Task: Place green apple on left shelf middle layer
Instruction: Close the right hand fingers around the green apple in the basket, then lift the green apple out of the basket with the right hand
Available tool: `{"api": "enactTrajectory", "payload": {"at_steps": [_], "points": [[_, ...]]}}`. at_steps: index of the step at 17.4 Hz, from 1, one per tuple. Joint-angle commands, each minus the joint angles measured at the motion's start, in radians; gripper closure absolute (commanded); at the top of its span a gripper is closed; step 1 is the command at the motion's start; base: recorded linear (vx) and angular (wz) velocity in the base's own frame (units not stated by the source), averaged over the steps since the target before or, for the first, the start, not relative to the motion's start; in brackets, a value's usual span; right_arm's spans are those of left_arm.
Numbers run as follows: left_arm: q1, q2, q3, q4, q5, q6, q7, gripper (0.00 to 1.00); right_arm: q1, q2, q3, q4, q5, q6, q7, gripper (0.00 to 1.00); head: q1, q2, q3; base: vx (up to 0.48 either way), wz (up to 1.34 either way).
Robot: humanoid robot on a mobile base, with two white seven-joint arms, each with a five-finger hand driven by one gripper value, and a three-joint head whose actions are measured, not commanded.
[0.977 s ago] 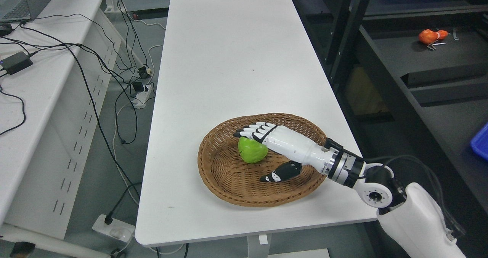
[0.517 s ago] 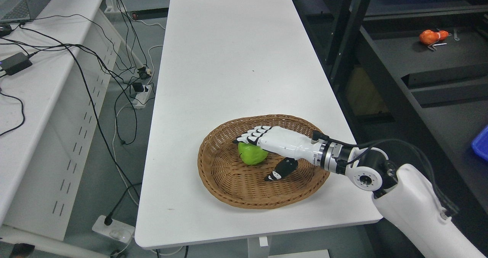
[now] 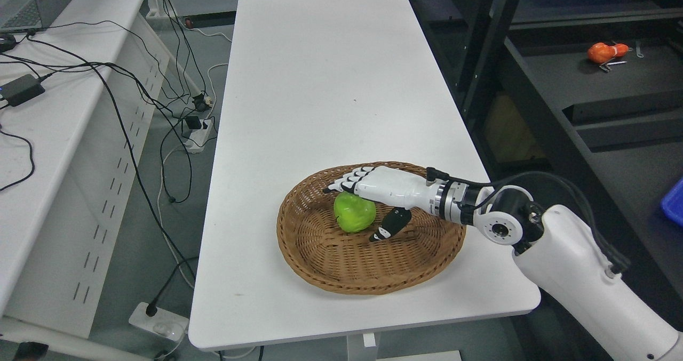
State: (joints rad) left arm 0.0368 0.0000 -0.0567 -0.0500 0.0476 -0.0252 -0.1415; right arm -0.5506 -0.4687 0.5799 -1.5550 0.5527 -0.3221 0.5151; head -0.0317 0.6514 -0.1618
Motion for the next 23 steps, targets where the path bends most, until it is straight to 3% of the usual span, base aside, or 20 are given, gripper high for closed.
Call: {"api": "enactTrajectory", "payload": {"at_steps": [1, 4, 7, 10, 12, 15, 17, 20, 23], "points": [[0.000, 0.017, 0.000, -0.001, 0.000, 0.001, 0.000, 0.00, -0.063, 0.062, 0.133, 0.142, 0.007, 0.000, 0.011, 0.00, 0.0000, 0.000, 0.000, 0.000, 0.00], [0.000, 0.017, 0.000, 0.001, 0.000, 0.001, 0.000, 0.00, -0.081, 0.064, 0.147, 0.173, 0.009, -0.003, 0.011, 0.02, 0.0000, 0.000, 0.000, 0.000, 0.00], [0.000, 0.017, 0.000, -0.001, 0.000, 0.001, 0.000, 0.00, -0.085, 0.056, 0.138, 0.174, 0.012, -0.009, 0.007, 0.12, 0.0000, 0.000, 0.000, 0.000, 0.00], [0.000, 0.017, 0.000, -0.001, 0.000, 0.001, 0.000, 0.00, -0.080, 0.042, 0.133, 0.174, 0.036, -0.012, 0.002, 0.34, 0.0000, 0.000, 0.000, 0.000, 0.00], [0.000, 0.017, 0.000, -0.001, 0.000, 0.001, 0.000, 0.00, -0.074, 0.039, 0.111, 0.171, 0.036, -0.026, 0.000, 0.64, 0.0000, 0.000, 0.000, 0.000, 0.00], [0.000, 0.017, 0.000, -0.001, 0.000, 0.001, 0.000, 0.00, -0.065, 0.033, 0.054, 0.171, 0.036, -0.029, -0.006, 0.78, 0.0000, 0.000, 0.000, 0.000, 0.00], [0.000, 0.017, 0.000, -0.001, 0.000, 0.001, 0.000, 0.00, -0.057, -0.001, 0.012, 0.159, 0.033, -0.040, -0.021, 0.96, 0.0000, 0.000, 0.000, 0.000, 0.00], [0.000, 0.017, 0.000, -0.001, 0.000, 0.001, 0.000, 0.00, -0.043, -0.057, -0.090, 0.107, 0.033, -0.049, -0.065, 0.99, 0.0000, 0.000, 0.000, 0.000, 0.00], [0.000, 0.017, 0.000, -0.001, 0.000, 0.001, 0.000, 0.00, 0.030, -0.053, -0.329, 0.035, 0.035, 0.012, -0.212, 0.99, 0.0000, 0.000, 0.000, 0.000, 0.00]]}}
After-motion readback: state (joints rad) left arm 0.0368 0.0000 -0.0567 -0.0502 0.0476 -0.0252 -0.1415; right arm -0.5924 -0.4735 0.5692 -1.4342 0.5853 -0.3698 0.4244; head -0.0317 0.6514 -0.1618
